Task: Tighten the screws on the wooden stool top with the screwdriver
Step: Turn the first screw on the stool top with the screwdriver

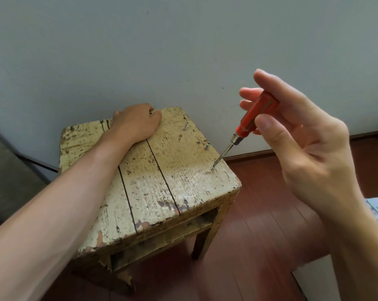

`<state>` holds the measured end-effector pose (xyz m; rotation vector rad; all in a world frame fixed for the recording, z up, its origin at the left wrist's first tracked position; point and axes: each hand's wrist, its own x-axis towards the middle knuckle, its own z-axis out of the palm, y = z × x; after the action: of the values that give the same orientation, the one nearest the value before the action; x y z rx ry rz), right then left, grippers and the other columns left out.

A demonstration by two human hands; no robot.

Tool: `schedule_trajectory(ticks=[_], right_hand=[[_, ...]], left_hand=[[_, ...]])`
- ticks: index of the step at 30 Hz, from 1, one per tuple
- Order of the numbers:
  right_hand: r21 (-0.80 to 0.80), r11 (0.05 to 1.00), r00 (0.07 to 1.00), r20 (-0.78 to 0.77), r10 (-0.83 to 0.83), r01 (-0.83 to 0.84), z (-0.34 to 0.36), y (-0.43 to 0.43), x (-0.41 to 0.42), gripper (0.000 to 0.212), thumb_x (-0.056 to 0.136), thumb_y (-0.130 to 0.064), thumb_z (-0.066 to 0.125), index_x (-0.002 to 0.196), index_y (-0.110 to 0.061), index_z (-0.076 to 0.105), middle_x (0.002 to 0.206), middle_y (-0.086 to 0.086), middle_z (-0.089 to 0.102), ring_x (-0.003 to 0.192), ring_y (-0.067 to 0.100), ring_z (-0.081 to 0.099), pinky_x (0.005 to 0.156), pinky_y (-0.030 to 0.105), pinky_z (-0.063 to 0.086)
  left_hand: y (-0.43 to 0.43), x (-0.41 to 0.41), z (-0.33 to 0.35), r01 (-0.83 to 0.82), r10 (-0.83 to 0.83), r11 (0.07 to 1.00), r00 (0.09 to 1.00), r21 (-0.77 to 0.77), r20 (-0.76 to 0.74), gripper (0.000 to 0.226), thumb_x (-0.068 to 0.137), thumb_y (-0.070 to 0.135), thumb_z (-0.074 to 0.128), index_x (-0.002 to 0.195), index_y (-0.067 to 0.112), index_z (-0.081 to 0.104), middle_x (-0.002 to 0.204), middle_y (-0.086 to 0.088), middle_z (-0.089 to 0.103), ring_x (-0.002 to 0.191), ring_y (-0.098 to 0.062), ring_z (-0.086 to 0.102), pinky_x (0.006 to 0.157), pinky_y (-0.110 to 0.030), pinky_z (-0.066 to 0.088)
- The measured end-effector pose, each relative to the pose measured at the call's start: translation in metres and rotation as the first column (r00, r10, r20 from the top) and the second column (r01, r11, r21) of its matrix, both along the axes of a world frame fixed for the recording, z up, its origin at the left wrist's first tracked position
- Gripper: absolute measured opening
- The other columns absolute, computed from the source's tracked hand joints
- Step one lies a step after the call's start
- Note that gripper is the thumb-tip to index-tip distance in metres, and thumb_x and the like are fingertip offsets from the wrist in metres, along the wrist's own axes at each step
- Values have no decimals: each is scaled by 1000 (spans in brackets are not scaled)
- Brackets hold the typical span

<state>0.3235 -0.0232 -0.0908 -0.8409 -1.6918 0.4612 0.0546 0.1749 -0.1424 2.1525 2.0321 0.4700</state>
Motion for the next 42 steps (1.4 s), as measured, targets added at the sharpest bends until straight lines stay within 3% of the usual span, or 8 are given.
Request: schedule_trajectory(ticks=[2,10,15,21,26,35,39,42], right_hand=[[-12,999,999,-15,34,-35,1,0,1,48,109,-1,56,156,-12,51,137,0,72,128,21,70,106,34,58],[56,998,999,-32,-40,42,2,2,-6,39,105,-4,65,141,-19,60,108,3,76,110,17,77,96,24,58],[107,985,990,-49,-134,138,1,3,-10,34,102,-12,73,130,-28,63,104,-12,71,96,8,75,90,26,58],[92,980,984,-23,-176,177,-4,3,-7,36,106,-14,69,139,-28,63,114,-7,74,106,17,75,90,35,60],[10,1000,1000,-19,7,-7,-3,0,3,45,111,-3,54,155,-11,52,142,-2,70,132,20,68,107,32,56],[59,998,1000,-9,-12,13,2,-2,-3,40,107,-1,60,144,-17,58,122,4,75,114,19,76,93,22,58],[103,988,993,-36,-114,117,1,0,-9,31,102,-11,74,129,-23,66,105,-9,75,98,16,78,87,38,61],[109,976,981,-50,-185,190,-3,2,-10,28,101,-16,77,125,-25,67,94,-10,71,86,19,77,78,55,54]], left_hand=[[-1,0,0,-1,1,1000,1000,-3,-2,52,101,54,30,132,23,59,133,-4,63,122,-32,55,108,-52,30],[-2,1,2,5,-5,1000,1000,8,-2,51,102,52,32,130,22,60,132,-5,64,121,-32,55,107,-51,32],[-3,1,0,8,-8,1000,1000,9,0,49,102,52,32,127,22,61,129,-5,65,119,-32,56,105,-50,33],[-3,0,2,10,-10,1000,1000,6,-4,51,102,53,31,129,22,60,130,-5,64,120,-32,56,106,-50,33],[-4,1,2,5,-5,1000,1000,1,-2,50,102,52,31,129,22,60,131,-5,64,121,-32,55,106,-50,32],[-5,2,3,3,-3,1000,1000,-2,5,50,102,52,31,131,22,60,133,-5,63,123,-32,54,107,-50,32],[-4,2,4,-4,4,1000,1000,-18,2,50,102,52,32,133,23,59,135,-5,62,125,-32,53,108,-50,31],[-5,2,5,-7,7,1000,1000,-22,-2,51,103,53,31,134,22,58,136,-5,61,126,-32,53,110,-51,30]])
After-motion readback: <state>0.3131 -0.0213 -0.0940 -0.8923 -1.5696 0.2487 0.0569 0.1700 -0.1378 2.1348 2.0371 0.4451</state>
